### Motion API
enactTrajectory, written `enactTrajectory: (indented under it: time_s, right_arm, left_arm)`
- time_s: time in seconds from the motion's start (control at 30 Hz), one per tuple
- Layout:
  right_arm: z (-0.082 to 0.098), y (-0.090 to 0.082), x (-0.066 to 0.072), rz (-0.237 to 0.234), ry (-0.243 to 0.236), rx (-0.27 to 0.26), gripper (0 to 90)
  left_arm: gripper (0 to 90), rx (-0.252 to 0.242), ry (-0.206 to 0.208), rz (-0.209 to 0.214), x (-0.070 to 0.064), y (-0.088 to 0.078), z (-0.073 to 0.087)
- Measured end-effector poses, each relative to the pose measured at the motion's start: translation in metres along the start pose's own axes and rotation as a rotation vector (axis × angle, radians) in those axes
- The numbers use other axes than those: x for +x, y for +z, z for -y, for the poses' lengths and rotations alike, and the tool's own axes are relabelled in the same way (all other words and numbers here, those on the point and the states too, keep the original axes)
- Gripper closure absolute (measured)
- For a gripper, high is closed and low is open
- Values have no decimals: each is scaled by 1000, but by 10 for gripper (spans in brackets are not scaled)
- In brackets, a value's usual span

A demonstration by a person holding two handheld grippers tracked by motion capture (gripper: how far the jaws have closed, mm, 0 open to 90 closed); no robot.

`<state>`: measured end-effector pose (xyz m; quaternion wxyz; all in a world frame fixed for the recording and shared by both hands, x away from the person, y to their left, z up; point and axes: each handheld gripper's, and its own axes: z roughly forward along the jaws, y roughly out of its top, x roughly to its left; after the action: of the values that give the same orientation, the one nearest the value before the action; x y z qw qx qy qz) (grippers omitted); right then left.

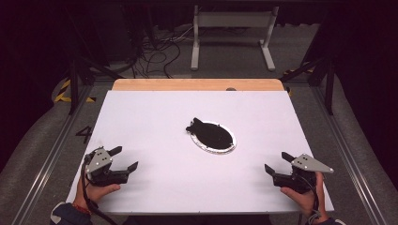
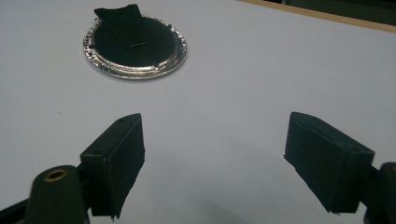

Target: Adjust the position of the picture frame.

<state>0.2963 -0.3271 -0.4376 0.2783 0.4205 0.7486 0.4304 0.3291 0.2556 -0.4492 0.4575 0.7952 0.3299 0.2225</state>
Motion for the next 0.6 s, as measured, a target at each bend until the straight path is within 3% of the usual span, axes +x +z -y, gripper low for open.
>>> enactTrajectory:
  time_s: [0.13,0.17,0.27,0.37,0.4,0.5,0.57,0.6]
  right_arm:
    - [-2,6,-2,-16,0,10,303]
    - [-2,6,-2,-16,0,10,303]
    - [-6,12,-4,-31,-1,12,413]
    - [-11,20,-8,-37,9,12,525]
    - [-13,23,-9,-40,10,19,572]
    - [-16,34,-12,-50,14,53,642]
    - [-22,43,-18,-54,38,85,701]
    - [-24,47,-21,-63,48,76,748]
  left_arm:
    - [236,29,-6,44,-5,4,0]
    - [248,29,-6,44,-5,4,0]
    - [267,42,1,45,-7,6,0]
    - [425,59,-10,73,-4,9,-2]
    - [520,67,-12,79,-3,10,-3]
    - [763,132,6,49,1,19,-12]
    - [859,129,1,65,9,25,-20]
    - [887,133,4,74,11,29,-23]
